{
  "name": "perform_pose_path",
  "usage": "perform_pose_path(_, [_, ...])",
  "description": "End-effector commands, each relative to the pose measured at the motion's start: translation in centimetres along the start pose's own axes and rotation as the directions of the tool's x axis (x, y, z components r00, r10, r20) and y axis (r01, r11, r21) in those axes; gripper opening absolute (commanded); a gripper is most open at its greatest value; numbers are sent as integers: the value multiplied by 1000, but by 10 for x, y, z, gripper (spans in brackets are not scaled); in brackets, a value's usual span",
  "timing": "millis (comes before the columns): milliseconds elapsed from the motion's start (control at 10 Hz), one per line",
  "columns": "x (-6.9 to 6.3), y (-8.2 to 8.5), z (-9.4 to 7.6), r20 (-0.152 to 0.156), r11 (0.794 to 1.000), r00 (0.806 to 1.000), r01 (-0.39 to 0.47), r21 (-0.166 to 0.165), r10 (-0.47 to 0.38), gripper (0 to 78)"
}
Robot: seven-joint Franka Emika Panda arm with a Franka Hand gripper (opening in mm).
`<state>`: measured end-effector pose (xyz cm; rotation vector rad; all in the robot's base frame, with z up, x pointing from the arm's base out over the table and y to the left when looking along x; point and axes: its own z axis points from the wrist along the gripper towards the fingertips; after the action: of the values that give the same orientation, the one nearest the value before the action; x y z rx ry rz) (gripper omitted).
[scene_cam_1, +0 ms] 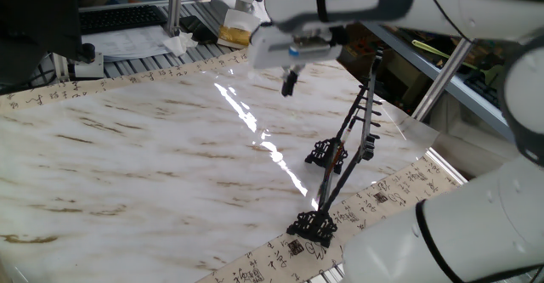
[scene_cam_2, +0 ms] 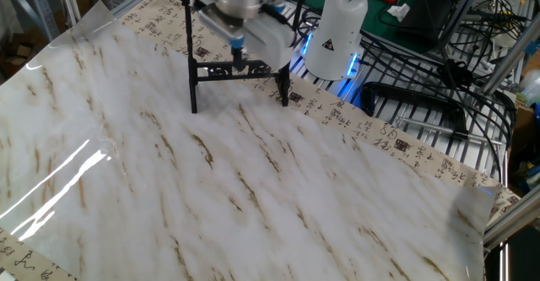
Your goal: Place the brush on the pen rack
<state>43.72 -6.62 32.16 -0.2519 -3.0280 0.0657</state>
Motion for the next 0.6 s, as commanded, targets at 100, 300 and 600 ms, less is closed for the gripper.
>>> perform_pose_path(100, [-22, 11, 1, 20, 1000, 1000, -13, -25, 13, 11])
perform_pose_path(300, [-35, 15, 2, 18, 1000, 1000, 0, -24, 0, 11])
perform_pose_path(600, [-43, 16, 0, 19, 1000, 1000, 15, -22, -15, 11])
